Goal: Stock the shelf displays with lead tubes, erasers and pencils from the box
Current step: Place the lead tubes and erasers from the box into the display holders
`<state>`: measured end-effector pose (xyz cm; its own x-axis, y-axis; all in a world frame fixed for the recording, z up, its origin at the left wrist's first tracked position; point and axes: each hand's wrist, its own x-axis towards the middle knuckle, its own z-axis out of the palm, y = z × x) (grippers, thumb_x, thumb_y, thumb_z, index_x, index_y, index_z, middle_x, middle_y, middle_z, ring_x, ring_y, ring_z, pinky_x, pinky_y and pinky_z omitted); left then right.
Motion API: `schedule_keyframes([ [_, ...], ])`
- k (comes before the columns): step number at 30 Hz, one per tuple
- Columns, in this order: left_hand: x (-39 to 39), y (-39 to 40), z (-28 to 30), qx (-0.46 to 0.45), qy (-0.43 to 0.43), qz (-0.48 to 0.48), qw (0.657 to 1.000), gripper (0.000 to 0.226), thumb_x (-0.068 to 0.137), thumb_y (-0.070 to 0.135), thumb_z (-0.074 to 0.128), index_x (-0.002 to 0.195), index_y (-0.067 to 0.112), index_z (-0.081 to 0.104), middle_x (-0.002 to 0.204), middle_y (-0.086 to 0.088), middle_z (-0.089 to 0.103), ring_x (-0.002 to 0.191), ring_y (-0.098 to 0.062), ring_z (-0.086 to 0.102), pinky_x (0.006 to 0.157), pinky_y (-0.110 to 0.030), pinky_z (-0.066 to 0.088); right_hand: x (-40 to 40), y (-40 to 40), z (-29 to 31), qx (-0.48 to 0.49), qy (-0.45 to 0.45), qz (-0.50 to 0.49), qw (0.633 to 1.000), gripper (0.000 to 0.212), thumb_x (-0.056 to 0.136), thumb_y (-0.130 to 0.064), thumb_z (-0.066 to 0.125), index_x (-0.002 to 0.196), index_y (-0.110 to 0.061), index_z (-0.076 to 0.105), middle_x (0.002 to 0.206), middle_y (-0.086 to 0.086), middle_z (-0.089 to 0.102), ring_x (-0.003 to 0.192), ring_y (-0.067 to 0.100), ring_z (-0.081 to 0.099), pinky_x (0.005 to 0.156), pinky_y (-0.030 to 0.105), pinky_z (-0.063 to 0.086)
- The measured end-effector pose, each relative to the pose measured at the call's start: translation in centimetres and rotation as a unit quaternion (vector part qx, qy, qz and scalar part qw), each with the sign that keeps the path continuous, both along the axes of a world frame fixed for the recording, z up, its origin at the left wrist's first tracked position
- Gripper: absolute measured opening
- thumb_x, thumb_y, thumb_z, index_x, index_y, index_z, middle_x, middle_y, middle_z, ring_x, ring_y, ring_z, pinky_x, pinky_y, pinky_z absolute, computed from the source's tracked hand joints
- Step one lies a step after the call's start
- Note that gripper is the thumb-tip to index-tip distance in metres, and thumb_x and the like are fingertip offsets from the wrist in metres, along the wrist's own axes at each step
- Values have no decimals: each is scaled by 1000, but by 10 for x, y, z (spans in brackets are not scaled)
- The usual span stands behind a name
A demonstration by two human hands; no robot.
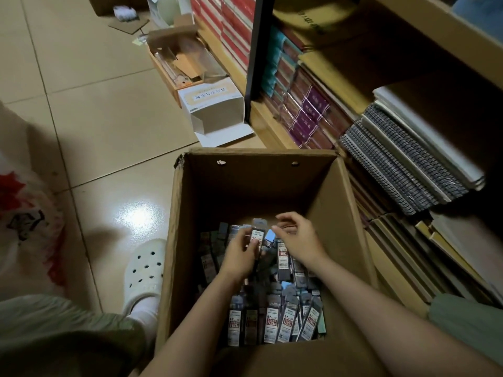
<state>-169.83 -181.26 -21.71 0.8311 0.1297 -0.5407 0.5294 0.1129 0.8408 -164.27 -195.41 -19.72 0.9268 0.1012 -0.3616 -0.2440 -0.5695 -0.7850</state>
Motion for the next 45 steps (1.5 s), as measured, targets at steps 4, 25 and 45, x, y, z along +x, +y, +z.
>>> schedule_keyframes([
  [4,0,11,-15,44,30,53,997,21,101,6,43,115,16,55,96,1,65,78,-11,64,67,-20,53,7,-8,-20,-196,3,130,972,56,84,-31,75,134,-16,54,130,3,53,118,20,52,100,30,42],
  [25,-1,8,-30,60,76,27,995,20,99,10,48,98,28,58,101,-7,70,89,-22,68,86,-46,56,6,7,-47,-325,17,178,929,51,86,-40,69,130,-22,50,139,-1,35,131,23,23,104,40,24],
  [45,-2,8,-32,59,58,61,995,18,101,14,46,114,24,54,102,3,67,86,-8,68,75,-26,57,27,7,-48,-192,-10,165,967,33,78,-36,78,102,-30,56,108,-12,52,111,15,47,85,29,37],
])
